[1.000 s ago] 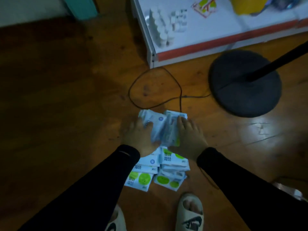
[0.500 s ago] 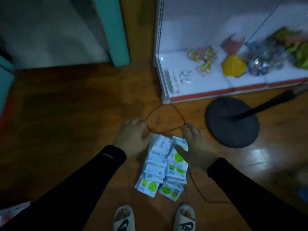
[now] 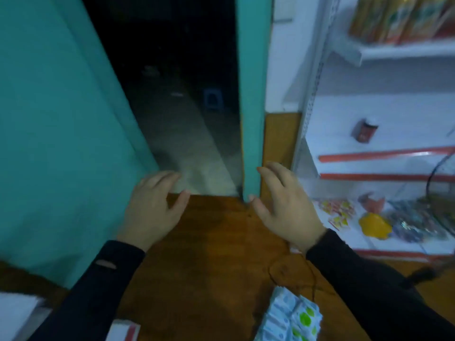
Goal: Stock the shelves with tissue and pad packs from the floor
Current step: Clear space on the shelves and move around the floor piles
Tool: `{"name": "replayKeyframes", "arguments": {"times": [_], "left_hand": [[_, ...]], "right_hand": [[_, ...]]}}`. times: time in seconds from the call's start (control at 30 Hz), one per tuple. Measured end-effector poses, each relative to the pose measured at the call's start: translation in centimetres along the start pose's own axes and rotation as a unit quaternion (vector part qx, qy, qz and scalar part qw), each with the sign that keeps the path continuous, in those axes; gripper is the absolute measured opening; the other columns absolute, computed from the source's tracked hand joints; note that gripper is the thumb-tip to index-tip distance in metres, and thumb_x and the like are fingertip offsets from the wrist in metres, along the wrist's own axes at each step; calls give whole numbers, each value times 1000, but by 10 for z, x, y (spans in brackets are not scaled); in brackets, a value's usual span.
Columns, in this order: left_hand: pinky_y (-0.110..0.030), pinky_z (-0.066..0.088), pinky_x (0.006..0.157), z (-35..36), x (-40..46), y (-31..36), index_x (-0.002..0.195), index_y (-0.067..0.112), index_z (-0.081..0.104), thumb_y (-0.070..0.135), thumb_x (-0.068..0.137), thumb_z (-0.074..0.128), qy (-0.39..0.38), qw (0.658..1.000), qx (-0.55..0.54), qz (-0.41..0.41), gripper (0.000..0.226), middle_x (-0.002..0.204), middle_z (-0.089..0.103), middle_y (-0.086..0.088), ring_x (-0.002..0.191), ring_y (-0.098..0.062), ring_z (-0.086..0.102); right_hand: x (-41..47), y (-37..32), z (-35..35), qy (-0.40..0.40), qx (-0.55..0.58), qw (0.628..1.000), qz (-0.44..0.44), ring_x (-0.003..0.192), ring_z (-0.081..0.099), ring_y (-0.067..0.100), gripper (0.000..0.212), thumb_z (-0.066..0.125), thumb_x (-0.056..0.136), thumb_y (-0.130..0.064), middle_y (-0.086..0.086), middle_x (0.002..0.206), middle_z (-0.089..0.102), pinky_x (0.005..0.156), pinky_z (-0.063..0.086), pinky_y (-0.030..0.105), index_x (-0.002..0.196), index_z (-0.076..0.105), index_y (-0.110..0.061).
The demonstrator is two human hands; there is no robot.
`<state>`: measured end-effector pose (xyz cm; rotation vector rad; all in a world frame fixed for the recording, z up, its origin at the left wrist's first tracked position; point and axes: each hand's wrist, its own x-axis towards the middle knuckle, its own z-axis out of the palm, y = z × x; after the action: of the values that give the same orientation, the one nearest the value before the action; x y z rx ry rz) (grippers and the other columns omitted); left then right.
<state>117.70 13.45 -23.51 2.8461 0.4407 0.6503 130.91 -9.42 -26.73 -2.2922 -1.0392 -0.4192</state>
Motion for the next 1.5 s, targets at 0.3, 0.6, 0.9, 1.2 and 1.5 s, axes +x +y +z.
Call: {"name": "replayKeyframes", "arguments": {"times": [0.3, 0.6, 0.9, 1.2, 1.5], "left_hand": [[-39, 43, 97, -257, -197, -1, 122, 12, 62, 55, 86, 38, 128, 963, 148, -185, 60, 118, 65, -9, 110, -29, 57], [-39, 43, 95, -445, -464, 22, 123, 13, 62, 57, 84, 36, 235, 832, 318, -389, 64, 116, 66, -7, 111, -28, 57], [-40, 44, 95, -560, -746, 73, 124, 14, 62, 59, 82, 35, 252, 674, 402, -566, 68, 117, 65, -7, 111, -28, 57], [-36, 40, 100, -631, -891, 57, 135, 17, 52, 61, 83, 30, 203, 625, 423, -624, 71, 127, 60, -3, 119, -22, 52], [-32, 37, 100, -689, -967, -43, 141, 22, 43, 57, 88, 37, 171, 603, 395, -672, 64, 134, 54, 1, 121, -19, 47]], "right_hand": [[3, -203, -72, -33, 105, 972, -210, 133, 38, 27, 60, 50, 91, -48, 11, 144, 42, 111, 28, 35, 140, 42, -13], [-69, -476, -100, -53, 270, 854, -442, 127, 45, 29, 61, 47, 87, -47, 12, 139, 47, 108, 37, 39, 136, 48, -11], [-256, -742, -131, -110, 342, 720, -594, 137, 33, 22, 63, 41, 90, -49, 6, 149, 36, 111, 22, 28, 145, 36, -18], [-392, -908, -138, -152, 367, 663, -635, 136, 34, 23, 74, 26, 86, -60, 7, 148, 37, 111, 28, 33, 144, 38, -16], [-433, -1059, -108, -187, 383, 640, -639, 129, 41, 22, 61, 49, 92, -49, 4, 143, 41, 105, 38, 34, 143, 35, -17]]}}
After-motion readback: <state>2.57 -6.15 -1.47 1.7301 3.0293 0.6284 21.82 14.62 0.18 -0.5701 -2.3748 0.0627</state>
